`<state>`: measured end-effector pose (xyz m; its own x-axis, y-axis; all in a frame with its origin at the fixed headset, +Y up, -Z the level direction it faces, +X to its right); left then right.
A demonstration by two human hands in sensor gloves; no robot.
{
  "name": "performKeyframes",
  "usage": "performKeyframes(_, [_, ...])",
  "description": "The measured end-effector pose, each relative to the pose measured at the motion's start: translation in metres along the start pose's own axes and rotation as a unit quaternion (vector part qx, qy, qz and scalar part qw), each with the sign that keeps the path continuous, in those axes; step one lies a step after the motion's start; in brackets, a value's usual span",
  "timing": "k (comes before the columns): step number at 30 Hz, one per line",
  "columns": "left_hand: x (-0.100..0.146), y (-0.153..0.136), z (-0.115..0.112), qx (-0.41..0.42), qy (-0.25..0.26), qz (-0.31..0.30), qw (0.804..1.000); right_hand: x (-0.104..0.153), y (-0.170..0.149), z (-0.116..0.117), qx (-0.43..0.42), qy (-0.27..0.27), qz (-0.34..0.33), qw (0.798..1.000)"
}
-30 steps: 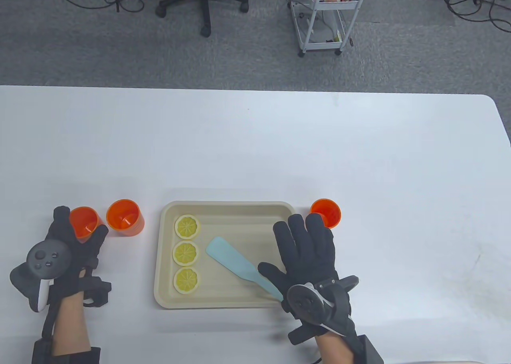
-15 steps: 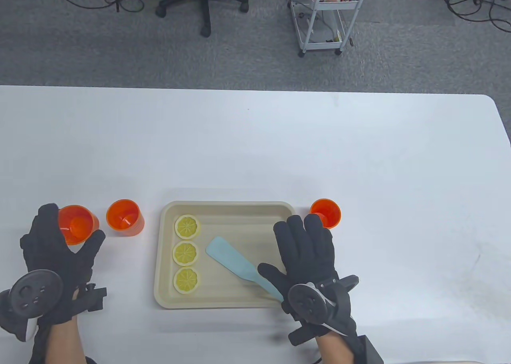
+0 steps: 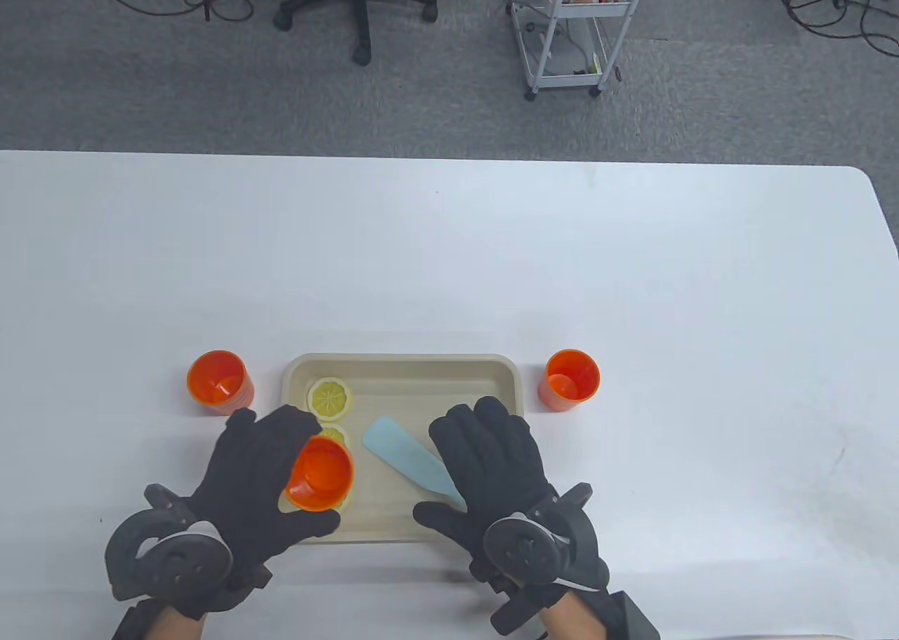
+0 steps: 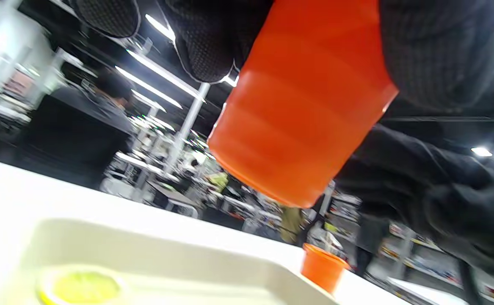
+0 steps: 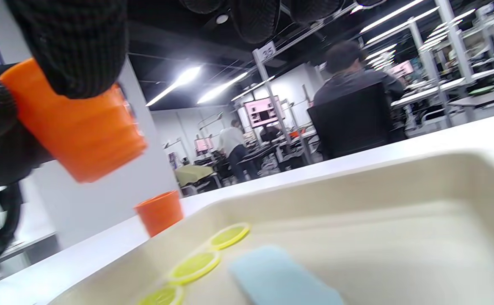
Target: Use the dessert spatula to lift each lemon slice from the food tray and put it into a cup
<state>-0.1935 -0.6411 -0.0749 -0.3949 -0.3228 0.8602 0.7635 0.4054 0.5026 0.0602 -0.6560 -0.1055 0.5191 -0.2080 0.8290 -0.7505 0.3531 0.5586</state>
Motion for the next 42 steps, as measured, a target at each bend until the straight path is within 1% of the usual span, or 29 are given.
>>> performKeyframes(4, [-0.006,0.019,-0.023,0.027,-0.036,-0.046,0.998,0.000,0.018,0.011,-0.013,0.026,-0.057,0.998])
performKeyframes(7, [-0.008,0.025,-0.031,0.033,-0.046,-0.053,0.997,0.000,0.027,0.018,-0.010,0.041,-0.078,0.996])
performKeyframes(10, [-0.008,0.029,-0.034,0.020,-0.049,-0.050,0.997,0.000,0.031,0.020,-0.002,0.029,-0.086,0.996])
performKeyframes(12, [-0.009,0.031,-0.035,0.016,-0.054,-0.053,0.997,0.001,0.033,0.017,-0.006,-0.001,-0.096,0.995])
performKeyframes(14, [-0.009,0.033,-0.038,0.013,-0.068,-0.051,0.996,0.002,0.035,0.018,0.004,-0.001,-0.097,0.995])
performKeyframes(16, [-0.009,0.035,-0.040,0.003,-0.064,-0.054,0.996,0.002,0.037,0.020,0.010,-0.008,-0.104,0.995])
performKeyframes(18, [-0.010,0.034,-0.045,-0.002,-0.067,-0.051,0.996,0.002,0.037,0.022,0.020,-0.004,-0.103,0.994])
performKeyframes(21, [-0.011,0.032,-0.048,0.011,-0.051,-0.043,0.998,0.001,0.037,0.024,0.024,-0.004,-0.097,0.995])
performKeyframes(23, [-0.011,0.031,-0.046,0.019,-0.038,-0.041,0.998,0.001,0.038,0.023,0.022,-0.015,-0.098,0.995])
performKeyframes(27, [-0.010,0.032,-0.043,0.019,-0.029,-0.039,0.999,0.002,0.039,0.019,0.024,-0.022,-0.091,0.995])
performKeyframes(28, [-0.010,0.033,-0.043,0.008,-0.030,-0.038,0.999,0.002,0.038,0.020,0.024,-0.017,-0.088,0.996])
performKeyframes(31, [-0.007,0.037,-0.043,-0.064,-0.018,-0.028,0.997,0.001,0.036,0.022,0.035,-0.013,-0.082,0.996])
performKeyframes(33, [-0.007,0.037,-0.043,-0.075,-0.011,-0.025,0.997,0.001,0.035,0.021,0.043,-0.018,-0.075,0.996])
performKeyframes(35, [-0.007,0.034,-0.042,-0.062,-0.012,-0.024,0.998,0.001,0.033,0.017,0.046,-0.024,-0.061,0.997])
performKeyframes(37, [-0.007,0.030,-0.039,-0.070,-0.007,-0.019,0.997,0.001,0.029,0.010,0.050,-0.036,-0.047,0.997])
performKeyframes(40, [-0.003,0.019,-0.027,-0.113,0.042,0.008,0.993,0.004,0.016,-0.006,0.054,-0.063,-0.009,0.997])
performKeyframes(42, [-0.001,0.010,-0.019,-0.123,0.062,0.036,0.990,0.005,0.004,-0.017,0.063,-0.077,0.019,0.995])
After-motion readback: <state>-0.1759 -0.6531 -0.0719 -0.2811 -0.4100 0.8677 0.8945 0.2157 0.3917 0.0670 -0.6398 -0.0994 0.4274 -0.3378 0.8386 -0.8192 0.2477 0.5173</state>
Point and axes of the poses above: the tracker on the back of each hand, its own y axis roughly to the thumb side, its own x axis roughly from the fingertips to the wrist, z = x × y, the point moved 4 cm from there along -x, roughly from the wrist to the fingertips, and after that the axes turned 3 degrees about z, right-handed, at the moved point
